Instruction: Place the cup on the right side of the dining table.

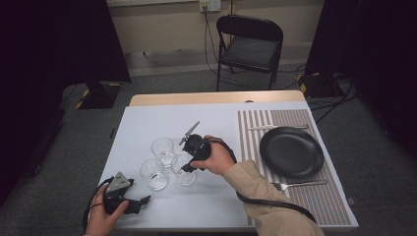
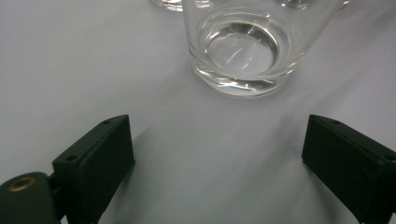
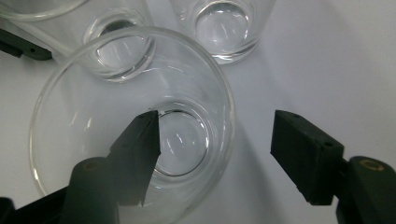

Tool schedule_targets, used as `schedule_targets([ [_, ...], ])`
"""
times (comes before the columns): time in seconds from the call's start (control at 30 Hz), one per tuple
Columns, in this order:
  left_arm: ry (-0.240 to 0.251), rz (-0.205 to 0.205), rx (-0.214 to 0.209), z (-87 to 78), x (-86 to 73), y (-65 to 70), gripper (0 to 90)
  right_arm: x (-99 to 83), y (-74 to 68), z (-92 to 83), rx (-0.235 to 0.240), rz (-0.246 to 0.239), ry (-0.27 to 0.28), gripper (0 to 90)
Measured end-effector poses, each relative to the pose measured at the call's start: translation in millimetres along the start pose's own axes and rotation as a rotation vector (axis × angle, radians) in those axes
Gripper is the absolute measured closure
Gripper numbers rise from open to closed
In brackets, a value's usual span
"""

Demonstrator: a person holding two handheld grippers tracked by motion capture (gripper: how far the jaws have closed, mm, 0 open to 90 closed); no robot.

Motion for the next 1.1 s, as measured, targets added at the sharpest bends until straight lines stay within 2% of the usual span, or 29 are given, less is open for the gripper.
schedule_targets([
  [0.1, 0.0, 0.001, 0.0, 0.0, 0.0, -0.1, 8.1, 0.3, -0.9, 0.6, 0.006, -0.002, -0.008, 39.3],
  [0.13, 0.0, 0.0, 0.0, 0.0, 0.0, 0.0, 8.1, 0.3, -1.5, 0.6, 0.01, 0.003, -0.013, 43.8],
  [0.17, 0.001, 0.001, -0.001, 0.1, 0.0, -0.1, 8.0, 0.3, -2.0, 0.7, 0.025, 0.003, -0.014, 44.9],
  [0.2, 0.001, 0.0, -0.001, 0.1, 0.0, 0.0, 8.1, 0.5, -2.2, 0.5, 0.016, 0.002, -0.016, 46.7],
  [0.23, 0.0, 0.0, 0.0, 0.0, 0.0, 0.0, 8.1, 0.9, -3.2, 0.1, 0.024, 0.0, -0.018, 51.4],
  [0.27, 0.0, 0.001, 0.0, 0.0, 0.0, -0.1, 8.1, 1.0, -3.8, 0.2, 0.038, 0.001, -0.02, 52.4],
  [0.33, -0.001, 0.001, 0.0, 0.0, 0.0, 0.0, 8.1, 0.9, -4.4, 0.2, 0.029, 0.008, -0.026, 56.3],
  [0.37, 0.0, 0.001, 0.0, 0.0, 0.0, 0.0, 8.0, 0.8, -5.4, 0.5, 0.045, 0.012, -0.028, 58.3],
  [0.53, 0.0, 0.001, 0.0, 0.0, 0.0, 0.0, 8.0, -0.3, -5.4, -1.1, 0.022, 0.006, -0.031, 64.7],
  [0.63, 0.001, 0.001, 0.0, 0.0, 0.0, 0.1, 8.0, -2.4, -4.1, -2.5, 0.024, 0.005, -0.034, 68.9],
  [0.77, 0.0, 0.001, 0.0, 0.0, 0.0, 0.1, 8.1, -7.5, -5.1, -2.3, 0.015, 0.0, -0.058, 74.6],
  [1.1, 0.001, 0.001, 0.0, 0.1, 0.0, 0.1, 8.1, -14.3, -6.6, -2.2, 0.018, 0.033, -0.03, 83.2],
])
Point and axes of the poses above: each handheld gripper's, and its own axes: z roughly forward along the jaws, x roughly out of its top, y roughly to its right, the point moved 2 cm from there along z, roughly forward along the jaws, and after that the axes turned 3 degrees about y, right-handed, at the moved point
